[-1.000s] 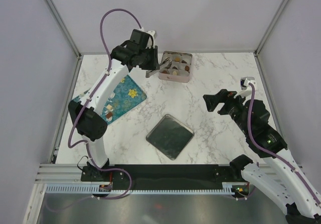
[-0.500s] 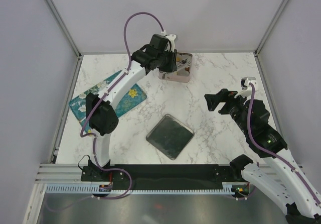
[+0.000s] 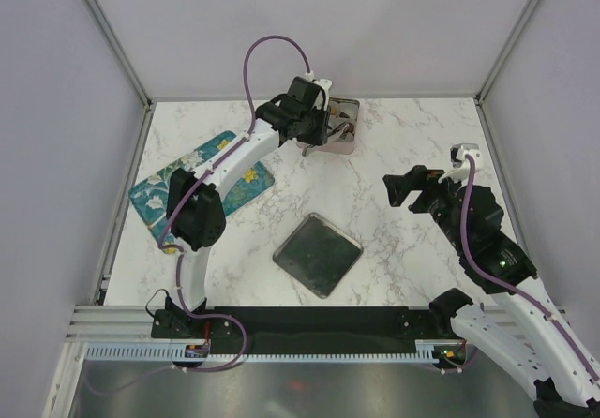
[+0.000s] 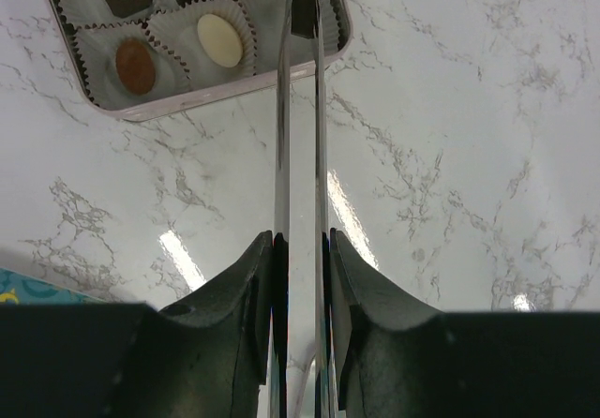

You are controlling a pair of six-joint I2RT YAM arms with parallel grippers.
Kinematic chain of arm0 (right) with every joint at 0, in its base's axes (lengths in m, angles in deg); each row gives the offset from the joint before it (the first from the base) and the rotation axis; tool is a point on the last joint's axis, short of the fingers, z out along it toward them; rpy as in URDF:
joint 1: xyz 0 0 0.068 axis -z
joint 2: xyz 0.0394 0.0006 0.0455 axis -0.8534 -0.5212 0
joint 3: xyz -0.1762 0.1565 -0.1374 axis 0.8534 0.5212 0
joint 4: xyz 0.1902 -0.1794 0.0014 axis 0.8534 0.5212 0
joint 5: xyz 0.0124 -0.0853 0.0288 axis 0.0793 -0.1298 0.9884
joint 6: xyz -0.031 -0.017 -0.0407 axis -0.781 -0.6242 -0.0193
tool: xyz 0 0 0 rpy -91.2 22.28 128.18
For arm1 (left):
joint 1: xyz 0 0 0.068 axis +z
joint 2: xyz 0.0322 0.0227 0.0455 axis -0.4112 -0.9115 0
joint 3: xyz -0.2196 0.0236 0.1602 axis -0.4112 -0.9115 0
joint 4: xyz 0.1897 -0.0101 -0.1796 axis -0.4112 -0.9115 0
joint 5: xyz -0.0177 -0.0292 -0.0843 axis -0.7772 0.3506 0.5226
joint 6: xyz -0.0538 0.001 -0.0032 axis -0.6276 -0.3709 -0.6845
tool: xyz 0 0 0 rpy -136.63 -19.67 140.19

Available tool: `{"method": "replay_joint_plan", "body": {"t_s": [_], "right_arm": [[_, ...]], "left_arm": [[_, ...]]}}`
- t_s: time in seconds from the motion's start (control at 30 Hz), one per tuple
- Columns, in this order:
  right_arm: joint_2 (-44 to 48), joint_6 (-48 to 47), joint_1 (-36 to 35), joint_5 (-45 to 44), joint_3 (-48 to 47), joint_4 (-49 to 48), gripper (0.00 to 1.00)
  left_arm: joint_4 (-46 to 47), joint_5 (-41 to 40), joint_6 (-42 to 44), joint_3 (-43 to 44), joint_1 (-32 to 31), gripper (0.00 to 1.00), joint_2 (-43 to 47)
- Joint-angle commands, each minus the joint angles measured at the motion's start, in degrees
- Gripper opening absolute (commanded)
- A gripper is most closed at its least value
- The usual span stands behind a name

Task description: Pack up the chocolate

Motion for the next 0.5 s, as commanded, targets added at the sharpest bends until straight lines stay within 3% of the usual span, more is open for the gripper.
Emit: {"method": "replay_joint_plan", "body": {"t_s": [0.0, 0.47], "right_arm": [[-0.24, -0.75, -0.08, -1.13, 0.41, -0.25, 0.92], [-0.42, -0.58, -0.26, -1.22, 0.68, -0.25, 0.92]], "left_arm": [[3.33, -1.56, 2.71, -1.05, -0.09, 0.25, 1.06], [3.85, -2.26, 2.62, -0.62, -0.09, 0.37, -0.18]]}}
